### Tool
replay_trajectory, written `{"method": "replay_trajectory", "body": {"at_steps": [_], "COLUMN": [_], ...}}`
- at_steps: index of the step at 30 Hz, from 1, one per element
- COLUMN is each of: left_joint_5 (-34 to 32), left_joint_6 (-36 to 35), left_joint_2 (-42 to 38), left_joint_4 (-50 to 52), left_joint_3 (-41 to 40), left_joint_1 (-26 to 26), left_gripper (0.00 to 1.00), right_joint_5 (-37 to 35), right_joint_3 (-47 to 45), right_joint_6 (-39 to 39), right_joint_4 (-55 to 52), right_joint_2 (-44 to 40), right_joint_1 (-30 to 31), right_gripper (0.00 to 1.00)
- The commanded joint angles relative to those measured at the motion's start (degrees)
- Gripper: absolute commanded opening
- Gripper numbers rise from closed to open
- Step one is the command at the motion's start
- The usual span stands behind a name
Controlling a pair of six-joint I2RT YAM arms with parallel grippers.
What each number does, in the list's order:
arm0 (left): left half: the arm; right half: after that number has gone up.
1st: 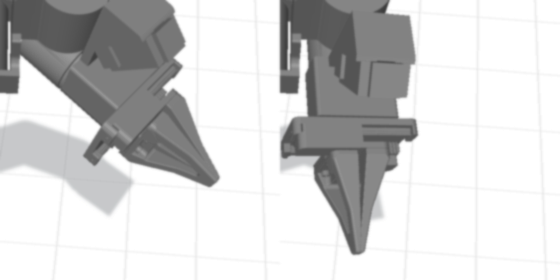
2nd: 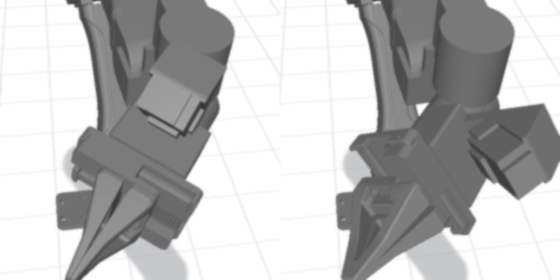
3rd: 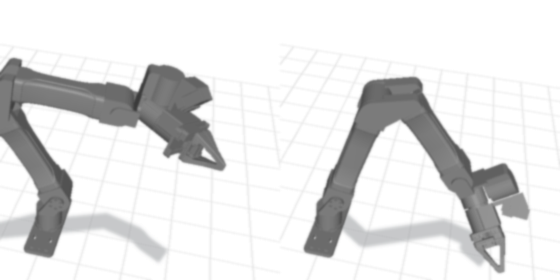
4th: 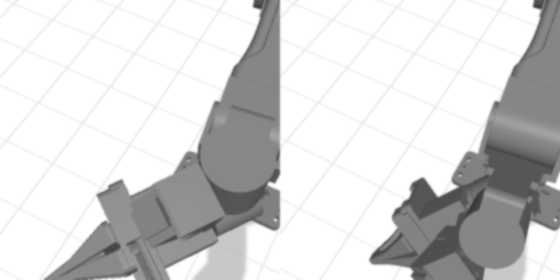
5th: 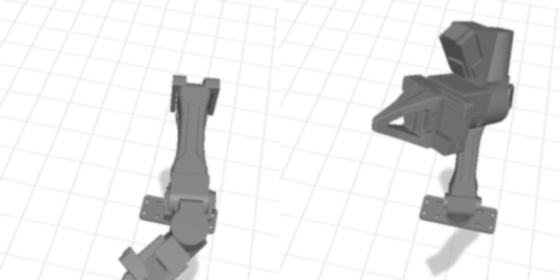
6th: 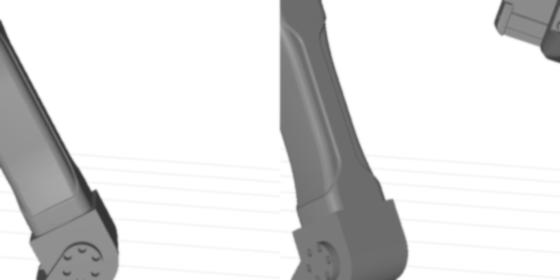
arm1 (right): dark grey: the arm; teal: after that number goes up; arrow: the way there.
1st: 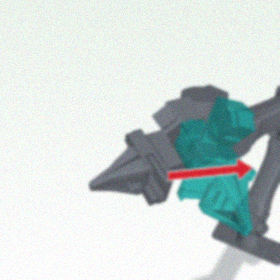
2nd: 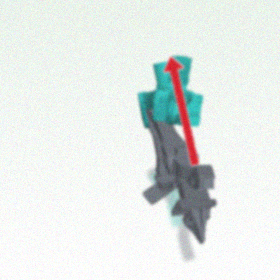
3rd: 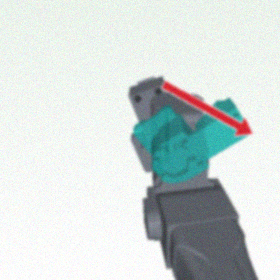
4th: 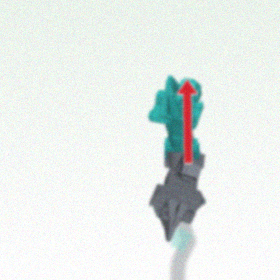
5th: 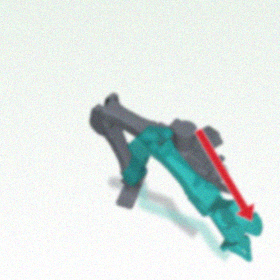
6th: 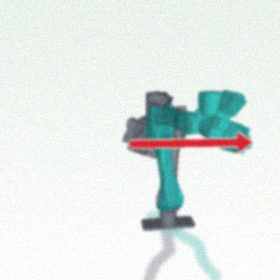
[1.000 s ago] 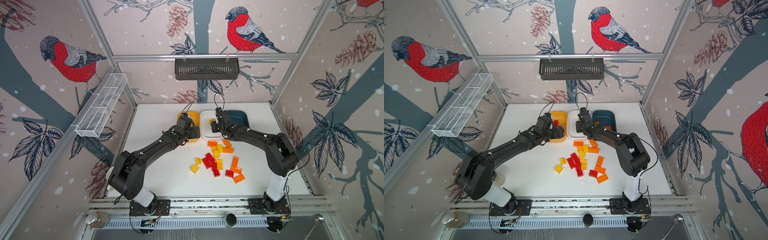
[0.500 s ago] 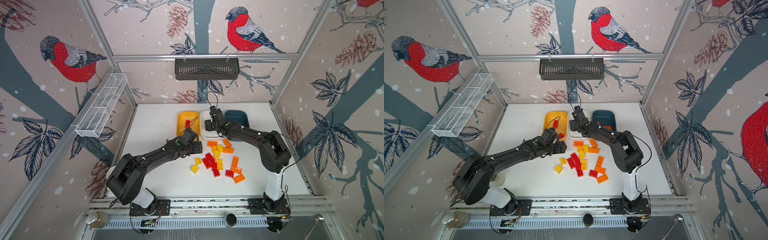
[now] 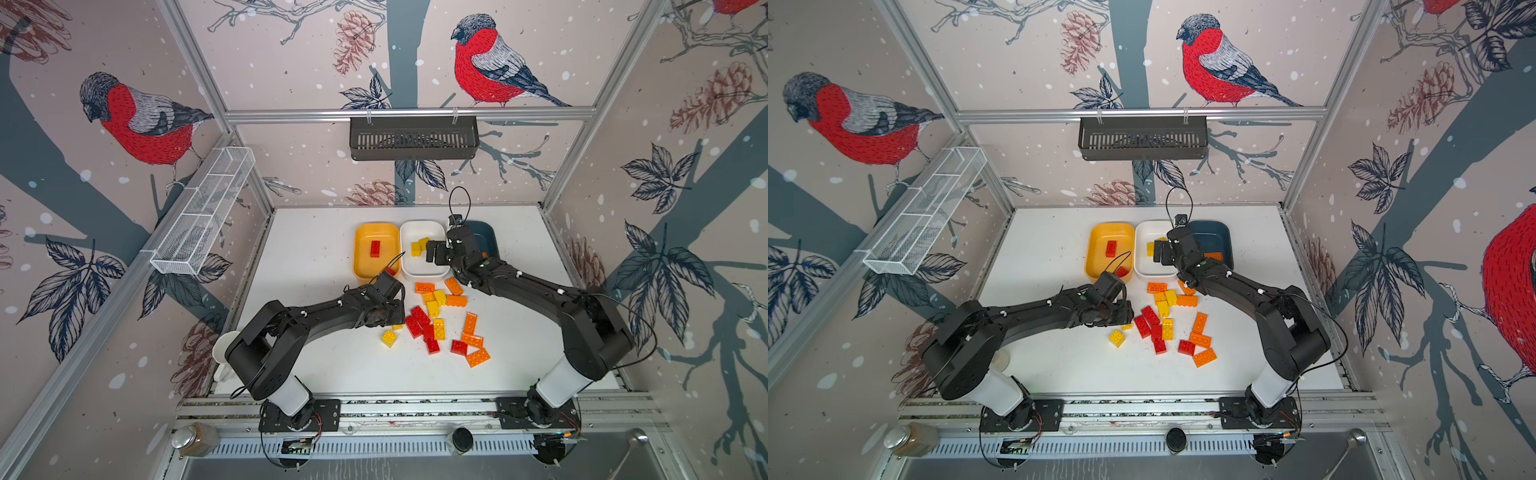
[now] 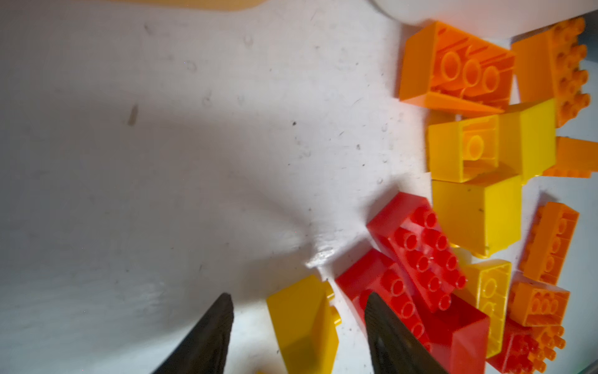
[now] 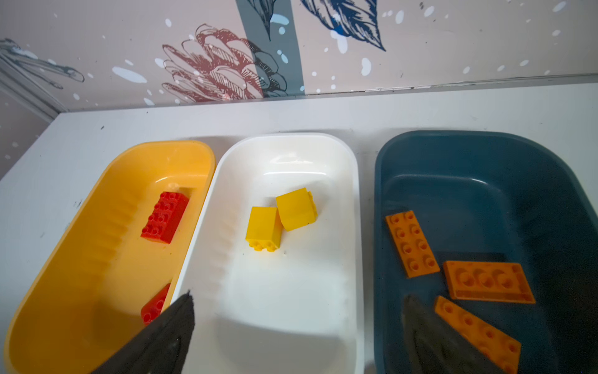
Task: Sort the legos into containers by color
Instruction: Pick up the lego from the center of the table.
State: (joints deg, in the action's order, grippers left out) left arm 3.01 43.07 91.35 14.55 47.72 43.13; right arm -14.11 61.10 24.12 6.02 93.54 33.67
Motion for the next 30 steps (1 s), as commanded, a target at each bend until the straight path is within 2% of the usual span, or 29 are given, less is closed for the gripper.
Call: {"method": "replay_trajectory", "body": {"at_steps": [1, 5, 13, 19, 23, 28, 30], "left_joint_5": [1.2, 1.0, -4.2, -11.1, -8.5, -7.2, -7.2], "left_joint_6": [0.3, -0.2, -1.2, -3.0, -8.2, -14.7, -16.2], "left_joint_2": [1.3, 3.9, 8.9, 9.4, 6.5, 7.4, 8.4], "left_joint_4": [1.4, 1.6, 7.1, 13.8, 12.1, 12.9, 13.5], "left_joint_3": [-0.4, 0.9, 3.9, 6.0, 4.4, 4.7, 5.5], "left_joint_1": [0.9, 2.1, 5.0, 6.8, 6.9, 6.9, 7.2], "left_gripper": [0.62, 0.59, 0.47, 0.51, 0.56, 0.54, 0.5], "right_joint_5": [-1.3, 0.4, -1.9, 0.9, 1.1, 0.8, 0.8], "right_joint_3": [-2.4, -5.9, -8.7, -12.2, -12.9, -13.2, -13.3], "right_joint_6": [2.8, 3.7, 4.8, 8.5, 8.4, 8.7, 8.8], "right_joint_4": [3.0, 5.8, 6.9, 9.2, 9.3, 8.9, 8.9], "right_joint_2": [-2.3, -4.8, -8.3, -11.0, -12.0, -12.6, -12.8], "right_joint_1": [-0.7, -1.9, -2.6, -6.0, -6.9, -7.5, -7.6], "right_gripper": [0.99, 0.99, 0.99, 0.99, 0.99, 0.99, 0.99]}}
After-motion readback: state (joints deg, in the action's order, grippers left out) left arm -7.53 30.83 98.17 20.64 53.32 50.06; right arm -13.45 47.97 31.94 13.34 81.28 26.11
